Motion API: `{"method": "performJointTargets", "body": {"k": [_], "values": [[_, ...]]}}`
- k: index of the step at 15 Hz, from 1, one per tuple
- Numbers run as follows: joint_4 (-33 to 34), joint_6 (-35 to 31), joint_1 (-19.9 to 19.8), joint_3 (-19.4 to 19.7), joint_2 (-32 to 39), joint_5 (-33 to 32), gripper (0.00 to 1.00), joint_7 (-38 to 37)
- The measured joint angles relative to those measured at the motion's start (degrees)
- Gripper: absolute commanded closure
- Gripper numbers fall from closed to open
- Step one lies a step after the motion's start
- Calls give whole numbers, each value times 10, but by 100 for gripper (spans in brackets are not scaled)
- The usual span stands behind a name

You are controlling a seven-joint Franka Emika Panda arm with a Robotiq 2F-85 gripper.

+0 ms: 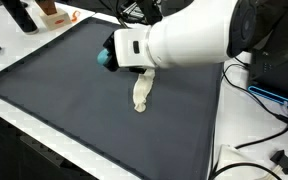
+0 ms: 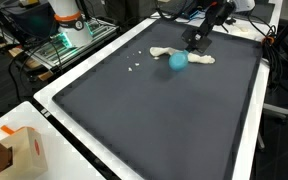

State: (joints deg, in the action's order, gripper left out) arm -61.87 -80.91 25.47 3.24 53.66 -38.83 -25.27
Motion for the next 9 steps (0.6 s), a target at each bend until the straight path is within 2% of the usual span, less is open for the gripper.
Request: {"method": "performJointTargets", "body": {"k": [9], "values": [[-6, -93, 6, -1, -6, -34, 75, 43]]}}
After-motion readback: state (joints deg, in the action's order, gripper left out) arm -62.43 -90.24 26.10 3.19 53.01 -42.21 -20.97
